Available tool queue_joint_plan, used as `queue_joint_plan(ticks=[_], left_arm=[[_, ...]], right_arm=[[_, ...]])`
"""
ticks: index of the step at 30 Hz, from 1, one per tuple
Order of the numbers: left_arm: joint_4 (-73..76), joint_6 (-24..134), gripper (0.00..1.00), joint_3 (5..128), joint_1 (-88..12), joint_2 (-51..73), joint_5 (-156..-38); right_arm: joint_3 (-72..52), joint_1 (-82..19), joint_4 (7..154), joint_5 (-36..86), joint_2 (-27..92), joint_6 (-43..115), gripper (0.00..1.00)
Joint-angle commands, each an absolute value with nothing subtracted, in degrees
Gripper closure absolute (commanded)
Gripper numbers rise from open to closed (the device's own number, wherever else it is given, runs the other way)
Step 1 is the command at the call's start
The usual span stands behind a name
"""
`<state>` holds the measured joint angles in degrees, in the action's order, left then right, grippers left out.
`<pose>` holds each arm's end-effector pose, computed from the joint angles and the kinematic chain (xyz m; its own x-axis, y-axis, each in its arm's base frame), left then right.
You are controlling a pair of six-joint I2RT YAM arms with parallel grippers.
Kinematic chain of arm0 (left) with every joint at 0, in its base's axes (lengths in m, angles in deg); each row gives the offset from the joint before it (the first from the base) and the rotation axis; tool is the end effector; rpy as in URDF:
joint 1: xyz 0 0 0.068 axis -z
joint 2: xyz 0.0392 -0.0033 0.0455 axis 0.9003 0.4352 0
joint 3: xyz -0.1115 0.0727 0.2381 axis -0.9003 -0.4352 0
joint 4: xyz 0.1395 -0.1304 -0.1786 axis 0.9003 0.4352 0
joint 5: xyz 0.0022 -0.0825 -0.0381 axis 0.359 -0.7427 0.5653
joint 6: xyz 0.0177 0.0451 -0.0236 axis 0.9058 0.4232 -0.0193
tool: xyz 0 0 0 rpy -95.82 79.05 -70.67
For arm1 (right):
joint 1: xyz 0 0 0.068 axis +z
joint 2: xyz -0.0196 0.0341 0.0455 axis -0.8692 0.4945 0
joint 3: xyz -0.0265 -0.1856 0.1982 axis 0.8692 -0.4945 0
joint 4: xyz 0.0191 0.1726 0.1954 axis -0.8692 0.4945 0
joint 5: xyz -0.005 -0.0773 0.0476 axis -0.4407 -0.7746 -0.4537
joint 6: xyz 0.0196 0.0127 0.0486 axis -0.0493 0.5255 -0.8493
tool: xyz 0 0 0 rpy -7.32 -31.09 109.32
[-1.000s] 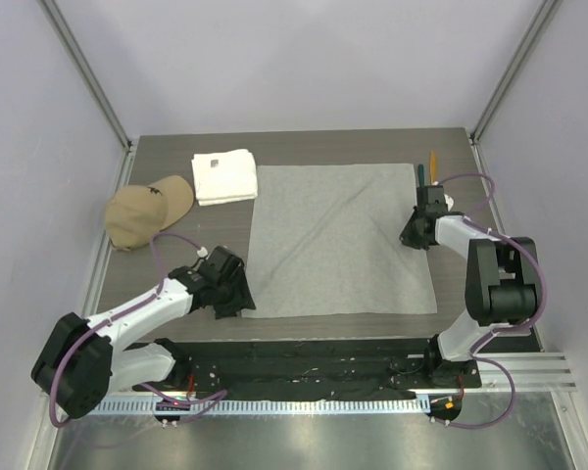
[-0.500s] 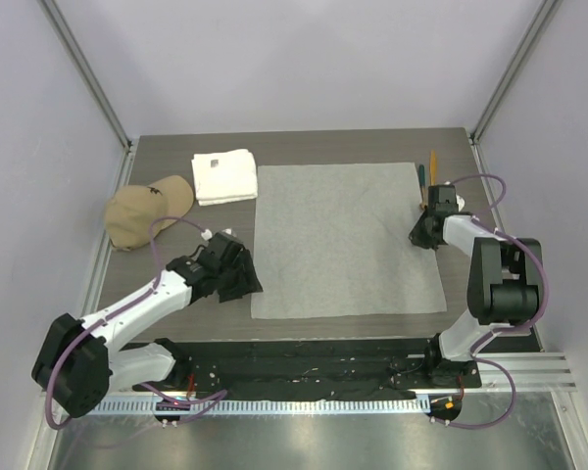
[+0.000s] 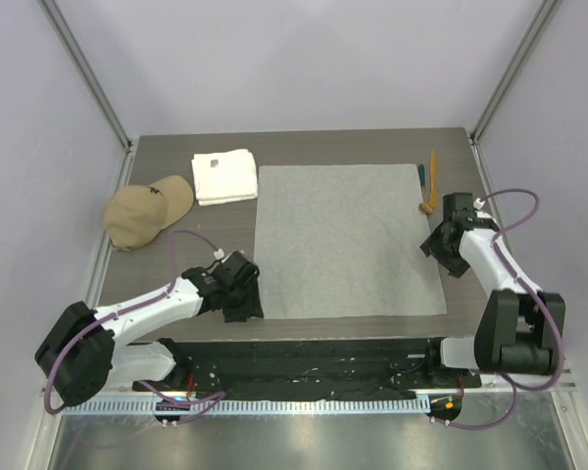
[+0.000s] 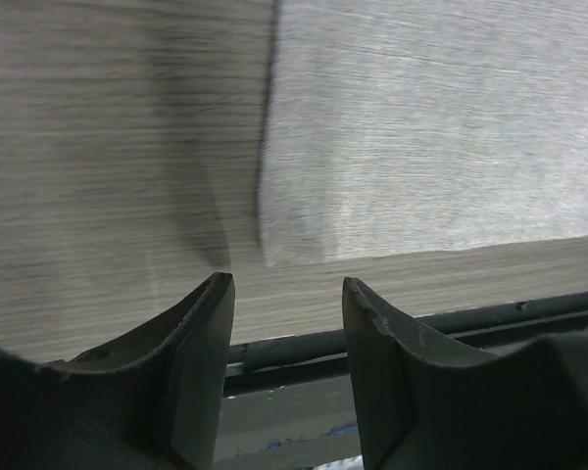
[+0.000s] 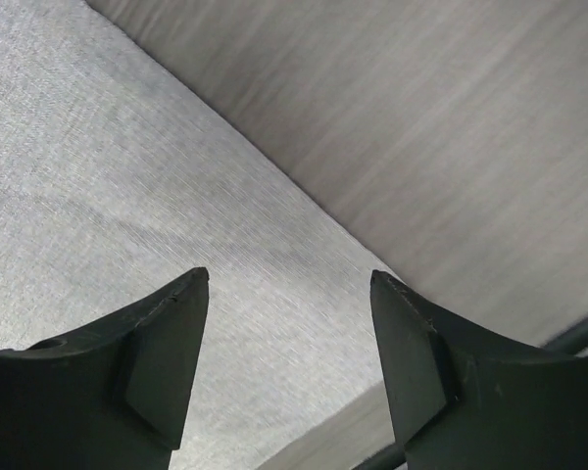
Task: Fold the napkin into a case and place the utensils inside
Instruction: Pick up the flattened napkin from the center of the board.
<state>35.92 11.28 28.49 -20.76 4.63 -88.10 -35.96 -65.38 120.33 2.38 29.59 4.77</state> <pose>0.1473 -0.1390 0.1675 -0.9456 -0.2351 -0.2247 -0.1603 0.9381 -0.3071 0.2472 -0.0311 0.2066 -0.6238 0.6496 -0.4347 0.7117 0.7019 0.0276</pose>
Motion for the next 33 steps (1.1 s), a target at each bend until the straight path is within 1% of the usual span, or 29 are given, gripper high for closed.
queue_joint_plan(ticks=[1,2,5,8,13,16,19,21,22,23,24,28,29,30,31,32,33], left_arm=[[37.9,5.6,0.5,27.1,-20.6,1.8,-80.4],[37.4,5.2,0.54,27.2,-20.5,2.9,-80.3],[36.0,3.7,0.58,28.6,-20.6,6.7,-81.4],[34.4,3.1,0.58,29.1,-20.3,9.2,-81.7],[33.6,2.2,0.59,28.6,-19.9,10.9,-81.5],[34.5,2.1,0.65,28.5,-19.6,11.5,-81.9],[37.2,2.4,0.73,28.9,-18.8,11.4,-79.9],[37.5,3.3,0.75,29.5,-18.5,11.7,-78.5],[38.1,3.4,0.87,29.8,-18.5,12.3,-77.9],[38.4,3.4,0.95,30.3,-18.5,12.4,-77.1],[38.7,3.7,1.0,30.4,-18.4,12.4,-76.4],[35.5,7.7,1.0,31.0,-18.5,9.4,-75.0],[35.2,8.5,1.0,31.5,-18.4,8.3,-74.6],[34.2,10.5,1.0,31.9,-18.5,8.0,-74.2],[34.0,11.3,1.0,32.4,-18.4,7.9,-73.6],[33.8,11.8,1.0,33.8,-18.5,8.0,-73.4],[33.5,12.5,1.0,34.5,-18.4,8.3,-73.5]], right_arm=[[-38.6,-65.5,127.6,-6.2,20.0,-0.6,0.28],[-39.6,-65.5,128.2,-7.2,19.1,-1.7,0.29],[-40.7,-65.5,129.6,-8.1,16.8,-3.8,0.33],[-40.7,-65.5,130.2,-8.2,15.8,-4.4,0.37],[-39.5,-65.5,131.2,-9.5,16.1,-3.9,0.38],[-39.5,-65.5,131.9,-11.4,15.8,-5.1,0.39],[-38.7,-65.5,133.7,-14.5,16.9,-7.2,0.38],[-38.5,-65.8,135.4,-14.9,17.4,-9.6,0.38],[-38.8,-65.8,135.4,-14.5,17.1,-10.2,0.37],[-39.2,-66.2,135.4,-14.0,16.9,-10.6,0.37],[-39.5,-66.2,135.5,-13.2,16.7,-11.3,0.37],[-40.9,-67.1,136.2,-12.1,16.0,-11.8,0.38],[-41.0,-67.5,136.2,-11.4,16.3,-11.6,0.39],[-41.3,-67.8,136.4,-10.7,16.5,-11.2,0.44],[-41.7,-67.8,136.3,-9.0,16.6,-10.4,0.47],[-42.1,-67.8,136.3,-8.1,17.2,-10.2,0.57],[-42.3,-68.0,136.1,-7.2,17.3,-9.8,0.62]])
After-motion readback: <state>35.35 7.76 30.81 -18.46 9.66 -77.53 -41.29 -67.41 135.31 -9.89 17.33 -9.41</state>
